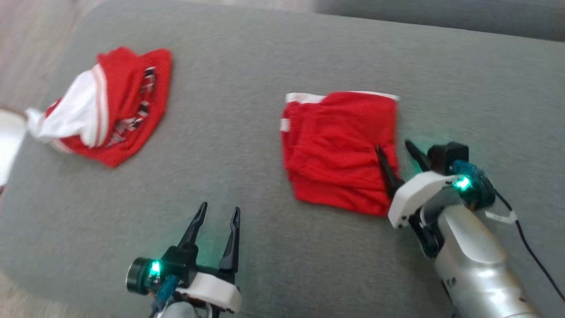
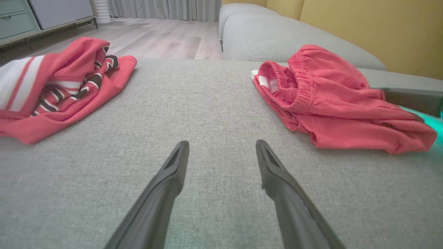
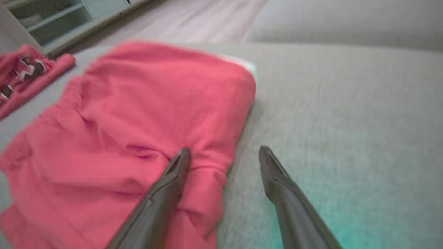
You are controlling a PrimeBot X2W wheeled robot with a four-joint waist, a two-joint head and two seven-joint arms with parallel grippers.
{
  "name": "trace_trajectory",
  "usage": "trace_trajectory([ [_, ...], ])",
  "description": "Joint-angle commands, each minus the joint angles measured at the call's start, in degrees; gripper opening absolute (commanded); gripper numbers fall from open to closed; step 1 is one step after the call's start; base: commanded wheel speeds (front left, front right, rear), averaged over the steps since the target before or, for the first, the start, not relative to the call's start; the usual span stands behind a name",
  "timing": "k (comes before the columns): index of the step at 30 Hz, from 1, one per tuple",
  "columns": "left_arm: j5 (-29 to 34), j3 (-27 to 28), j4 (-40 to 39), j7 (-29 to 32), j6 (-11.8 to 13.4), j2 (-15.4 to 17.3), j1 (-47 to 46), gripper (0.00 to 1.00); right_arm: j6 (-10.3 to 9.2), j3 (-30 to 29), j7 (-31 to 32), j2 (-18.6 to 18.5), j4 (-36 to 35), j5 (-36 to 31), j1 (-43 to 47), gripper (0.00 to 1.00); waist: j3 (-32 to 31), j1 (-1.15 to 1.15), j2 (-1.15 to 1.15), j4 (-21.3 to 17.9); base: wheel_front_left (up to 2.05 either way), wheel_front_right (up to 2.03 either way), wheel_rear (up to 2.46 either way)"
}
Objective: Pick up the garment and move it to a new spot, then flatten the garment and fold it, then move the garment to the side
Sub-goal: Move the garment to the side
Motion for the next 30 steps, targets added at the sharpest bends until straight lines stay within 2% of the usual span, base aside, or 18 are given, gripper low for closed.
trace_trajectory([
  [1, -0.57, 1.24, -1.64, -0.56, 0.49, 0.11, -2.46, 1.0, -0.04, 0.66, 0.61, 0.44, 0.14, -0.52, -1.08, 1.0, 1.39, -0.01, 0.0, 3.17, 0.0, 0.0, 0.0],
  [2, -0.81, 0.94, -1.68, -0.56, 0.69, 0.11, -2.5, 1.0, -0.04, 0.73, 1.03, 0.44, 1.17, -0.13, -1.23, 0.72, 1.44, -0.01, 0.0, 3.63, 0.0, 0.0, 0.0],
  [3, -1.15, 0.82, -1.67, -0.56, 0.94, 0.11, -2.45, 1.0, -0.04, 1.09, 1.24, 0.44, 2.02, 0.3, -1.38, 0.39, 1.47, -0.01, 0.0, 3.8, 0.0, 0.0, 0.0],
  [4, -1.37, 0.74, -1.67, -0.56, 1.12, 0.11, -2.42, 1.0, -0.04, 1.45, 1.39, 0.44, 2.85, 0.56, -1.54, 0.01, 1.53, -0.01, 0.0, 3.87, 0.0, 0.0, 0.0],
  [8, -1.2, 1.2, -1.58, -0.56, 1.41, 0.11, -2.04, 1.0, -0.04, 2.08, -1.01, 0.44, 4.68, 1.96, -2.3, 0.0, 1.05, -0.01, 0.0, 2.08, 0.0, 0.0, 0.0],
  [11, -0.46, 2.25, -1.59, -0.56, 1.24, 0.11, -1.91, 1.0, -0.04, 2.19, -3.56, 0.44, 5.76, 2.3, -2.88, 0.0, 0.03, -0.01, 0.0, -1.96, 0.0, 0.0, 0.0],
  [20, 1.4, 3.25, -1.62, -0.56, -0.68, 0.11, -4.39, 1.0, -0.04, 2.53, -6.44, 0.44, 8.97, 5.29, -1.91, 0.0, -1.56, -0.01, 0.0, -21.08, 0.0, 0.0, 0.0],
  [25, 2.1, 2.77, -1.93, -0.56, -1.43, 0.11, -6.06, 1.0, -0.04, 4.84, -7.08, 0.44, 8.32, 8.08, -1.42, 0.0, -0.37, -0.01, 0.0, -31.57, 0.0, 0.0, 0.0],
  [30, 3.11, 2.23, -1.38, -0.56, -2.15, 0.11, -7.91, 1.0, -0.04, 7.68, -7.4, 0.44, 7.04, 10.9, -1.6, 0.0, 1.6, -0.01, 0.0, -38.55, 0.0, 0.0, 0.0],
])
